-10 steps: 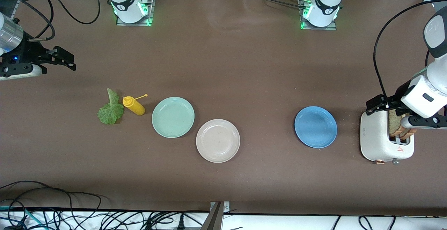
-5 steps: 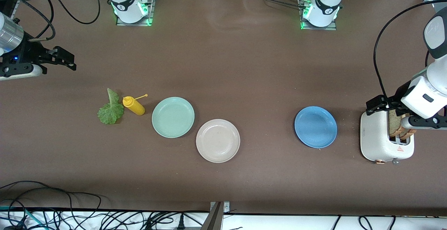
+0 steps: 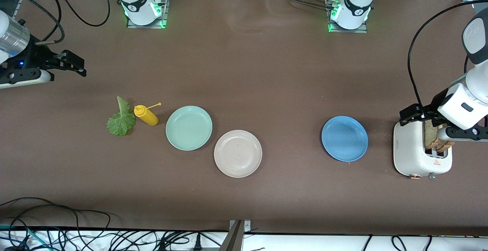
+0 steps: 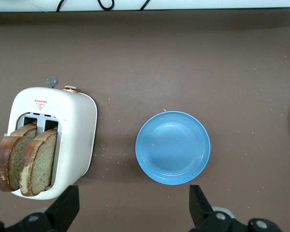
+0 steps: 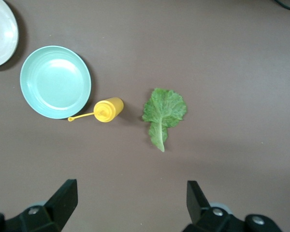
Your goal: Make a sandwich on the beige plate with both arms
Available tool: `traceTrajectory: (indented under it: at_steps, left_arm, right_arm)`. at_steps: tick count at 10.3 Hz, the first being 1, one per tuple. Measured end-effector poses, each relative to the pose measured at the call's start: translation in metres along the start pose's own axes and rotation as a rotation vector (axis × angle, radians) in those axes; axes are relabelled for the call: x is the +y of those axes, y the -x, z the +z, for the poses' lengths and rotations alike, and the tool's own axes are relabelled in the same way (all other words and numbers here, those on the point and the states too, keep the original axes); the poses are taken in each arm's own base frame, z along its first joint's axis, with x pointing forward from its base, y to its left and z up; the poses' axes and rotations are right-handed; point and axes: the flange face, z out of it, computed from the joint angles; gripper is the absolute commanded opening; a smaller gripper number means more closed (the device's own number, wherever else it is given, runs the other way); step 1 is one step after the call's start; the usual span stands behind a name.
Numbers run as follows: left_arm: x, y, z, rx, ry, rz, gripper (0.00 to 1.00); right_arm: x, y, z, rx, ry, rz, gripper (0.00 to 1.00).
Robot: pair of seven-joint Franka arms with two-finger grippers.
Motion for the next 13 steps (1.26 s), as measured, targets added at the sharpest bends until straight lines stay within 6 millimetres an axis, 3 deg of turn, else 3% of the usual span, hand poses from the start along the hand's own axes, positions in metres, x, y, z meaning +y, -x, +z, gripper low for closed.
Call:
traceTrajectory:
  at_steps: [13]
  left_arm:
    - [-0.0052,0.0015,0.0081,-0.018,-0.001,-0.007,1.00]
  right_arm:
    - [-0.0063,-0.0007,-0.0004,0.001,0.000,0.012,1.00]
